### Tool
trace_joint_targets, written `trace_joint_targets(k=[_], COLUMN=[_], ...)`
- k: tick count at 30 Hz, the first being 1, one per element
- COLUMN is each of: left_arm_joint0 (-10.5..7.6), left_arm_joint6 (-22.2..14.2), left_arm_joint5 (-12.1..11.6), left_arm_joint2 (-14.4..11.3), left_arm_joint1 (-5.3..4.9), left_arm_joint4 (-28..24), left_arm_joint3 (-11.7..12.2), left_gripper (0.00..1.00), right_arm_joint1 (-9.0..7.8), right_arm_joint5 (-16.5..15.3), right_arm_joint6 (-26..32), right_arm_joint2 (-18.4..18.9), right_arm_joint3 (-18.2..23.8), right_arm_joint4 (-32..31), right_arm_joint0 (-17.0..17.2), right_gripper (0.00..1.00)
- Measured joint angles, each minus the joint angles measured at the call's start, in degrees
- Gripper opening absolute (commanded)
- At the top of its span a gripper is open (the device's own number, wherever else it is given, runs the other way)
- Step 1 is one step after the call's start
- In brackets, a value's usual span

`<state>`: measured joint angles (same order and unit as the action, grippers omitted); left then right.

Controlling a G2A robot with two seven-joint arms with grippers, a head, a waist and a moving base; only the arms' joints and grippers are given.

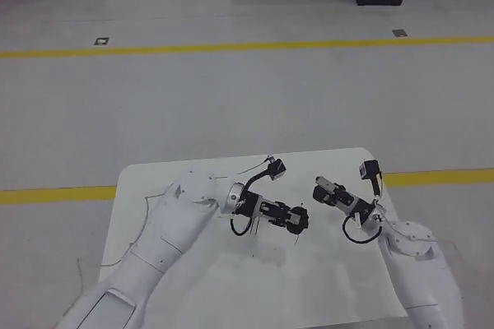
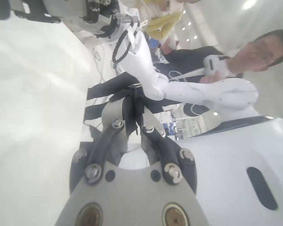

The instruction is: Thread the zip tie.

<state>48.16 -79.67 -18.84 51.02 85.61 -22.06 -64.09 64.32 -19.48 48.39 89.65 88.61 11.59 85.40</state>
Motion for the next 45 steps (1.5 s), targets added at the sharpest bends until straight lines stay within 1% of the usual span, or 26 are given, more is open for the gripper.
trace_joint_targets(k=[3,5,6,7,9,12,14,16,18,22,24,25,26,27,30,33,37,40,43,45], left_arm_joint0=[-0.69,-0.91,-1.11,-1.45,-2.15,-2.14,-1.66,-0.79,-0.26,0.0,-0.06,-0.08,-0.12,-0.16,-0.61,-1.23,-1.9,-1.96,-1.95,-1.95], left_arm_joint6=[0.02,0.03,0.03,0.03,0.03,0.04,0.82,1.48,0.63,-0.01,0.02,0.03,0.03,0.03,0.2,1.55,3.86,4.59,5.01,5.27], left_arm_joint5=[-0.67,-0.67,-0.65,-0.64,-0.64,-0.63,-0.3,0.02,-0.03,-0.34,-0.34,-0.3,-0.21,-0.11,0.21,0.87,2.61,3.33,3.79,4.05], left_arm_joint2=[-1.99,-3.32,-4.39,-5.27,-6.34,-6.32,-6.43,-6.42,-6.25,-6.18,-6.33,-6.44,-6.58,-6.78,-7.17,-7.63,-8.44,-8.63,-8.69,-8.71], left_arm_joint1=[-0.59,-0.99,-1.28,-1.56,-1.95,-1.95,-1.96,-2.09,-2.22,-2.42,-2.57,-2.62,-2.68,-2.75,-2.99,-3.17,-3.47,-3.72,-3.96,-4.12], left_arm_joint4=[-6.83,-10.88,-13.42,-14.77,-15.05,-14.59,-14.52,-15.44,-16.92,-18.31,-18.21,-18.19,-18.09,-18.04,-16.78,-14.08,-9.68,-8.33,-7.58,-7.22], left_arm_joint3=[1.41,1.81,1.9,2.07,2.44,2.45,1.86,0.98,0.68,0.78,0.85,0.82,0.79,0.71,1.01,0.94,0.12,-0.56,-0.99,-1.19], left_gripper=[0.0,0.0,0.0,0.0,0.0,0.0,0.0,0.0,0.0,0.0,0.0,0.0,0.0,0.0,0.0,0.0,0.0,0.0,0.0,0.0], right_arm_joint1=[0.07,0.19,0.27,0.28,0.29,0.29,0.38,0.48,0.54,0.61,0.64,0.65,0.66,0.67,0.73,0.78,0.8,0.79,0.81,0.79], right_arm_joint5=[-0.01,-0.01,0.0,0.0,0.0,0.01,0.03,0.01,0.0,0.0,0.0,0.0,0.0,0.0,0.0,0.0,0.0,0.0,0.0,0.0], right_arm_joint6=[3.84,6.76,9.24,10.7,11.34,11.03,10.83,11.59,13.79,18.13,20.46,21.3,22.07,22.89,24.23,25.09,25.67,26.04,26.44,26.93], right_arm_joint2=[0.03,-0.09,-0.05,0.07,0.17,0.15,-0.33,-0.92,-1.12,-0.85,-0.65,-0.54,-0.42,-0.29,-0.2,-0.21,-0.05,-0.05,-0.03,0.1], right_arm_joint3=[0.1,0.24,0.15,0.03,-0.07,-0.04,0.47,1.04,1.09,0.84,0.73,0.66,0.62,0.6,0.75,0.82,0.94,0.99,0.98,0.97], right_arm_joint4=[4.53,7.15,8.96,9.83,10.1,9.96,10.95,13.56,16.56,19.84,20.72,21.03,21.06,20.92,20.08,19.42,17.76,16.45,15.85,15.36], right_arm_joint0=[-0.7,-1.08,-1.31,-1.44,-1.49,-1.47,-1.41,-1.48,-1.78,-2.32,-2.54,-2.61,-2.71,-2.87,-3.29,-3.74,-4.27,-4.63,-4.81,-4.81], right_gripper=[1.0,1.0,1.0,1.0,1.0,1.0,1.0,1.0,1.0,1.0,0.87,0.85,0.78,0.65,0.49,0.46,0.43,0.4,0.4,0.38])
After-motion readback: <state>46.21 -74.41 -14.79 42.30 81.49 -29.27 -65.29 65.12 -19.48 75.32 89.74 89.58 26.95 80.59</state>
